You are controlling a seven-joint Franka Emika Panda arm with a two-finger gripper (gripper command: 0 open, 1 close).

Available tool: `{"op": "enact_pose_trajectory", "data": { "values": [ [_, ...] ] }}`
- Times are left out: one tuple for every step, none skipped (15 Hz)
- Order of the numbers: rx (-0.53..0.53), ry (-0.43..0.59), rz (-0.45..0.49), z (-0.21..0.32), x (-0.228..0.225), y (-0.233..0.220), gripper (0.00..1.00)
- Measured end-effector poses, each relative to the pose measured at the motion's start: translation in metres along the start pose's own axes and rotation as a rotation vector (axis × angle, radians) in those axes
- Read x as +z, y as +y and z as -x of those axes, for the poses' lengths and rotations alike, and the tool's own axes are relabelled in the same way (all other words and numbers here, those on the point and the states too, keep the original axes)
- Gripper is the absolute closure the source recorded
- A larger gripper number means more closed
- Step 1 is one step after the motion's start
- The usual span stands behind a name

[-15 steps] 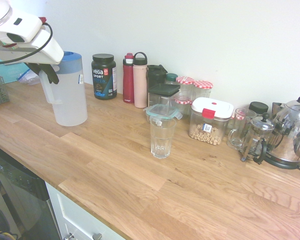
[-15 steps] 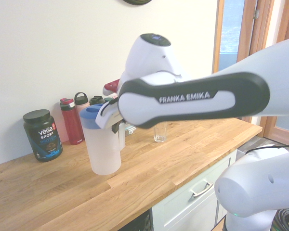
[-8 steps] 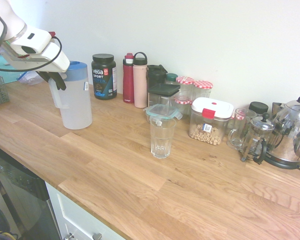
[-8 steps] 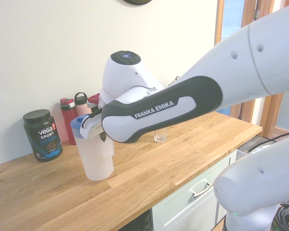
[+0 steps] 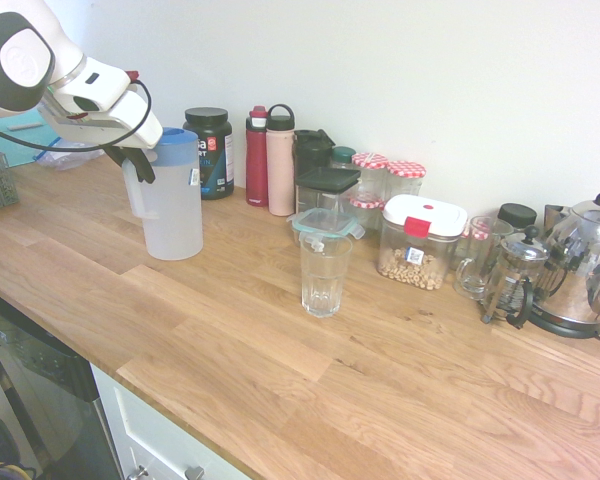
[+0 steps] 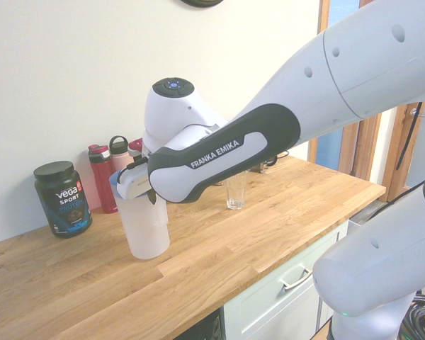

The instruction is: Pour me some water

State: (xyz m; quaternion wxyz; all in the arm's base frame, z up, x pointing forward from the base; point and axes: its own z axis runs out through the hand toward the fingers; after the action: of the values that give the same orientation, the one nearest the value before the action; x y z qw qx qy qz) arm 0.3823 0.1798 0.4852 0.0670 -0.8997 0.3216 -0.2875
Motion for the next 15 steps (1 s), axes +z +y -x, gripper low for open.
{"op": "enact_pose_trajectory", "data": {
  "values": [
    [0.014,0.009,0.007,-0.003,0.001,0.002,1.0],
    [0.025,0.018,0.015,-0.004,0.003,0.003,1.0],
    [0.033,0.021,0.022,-0.004,0.005,0.003,1.0],
    [0.042,0.023,0.029,-0.003,0.008,0.003,1.0],
    [0.053,0.022,0.034,-0.003,0.01,0.004,1.0],
    [0.068,0.02,0.034,-0.005,0.011,0.005,0.0],
    [0.079,0.015,0.034,-0.008,0.011,0.006,0.0],
    [0.089,0.007,0.033,-0.01,0.011,0.007,0.0],
    [0.097,-0.001,0.032,-0.011,0.01,0.009,0.0],
    [0.099,-0.007,0.03,-0.011,0.009,0.009,0.0],
    [0.1,-0.012,0.03,-0.011,0.008,0.009,0.0],
    [0.101,-0.017,0.029,-0.01,0.008,0.009,0.0],
    [0.101,-0.022,0.031,-0.01,0.007,0.009,0.0],
    [0.101,-0.027,0.032,-0.01,0.005,0.008,0.0],
    [0.101,-0.031,0.031,-0.011,0.003,0.007,0.0]
  ]
}}
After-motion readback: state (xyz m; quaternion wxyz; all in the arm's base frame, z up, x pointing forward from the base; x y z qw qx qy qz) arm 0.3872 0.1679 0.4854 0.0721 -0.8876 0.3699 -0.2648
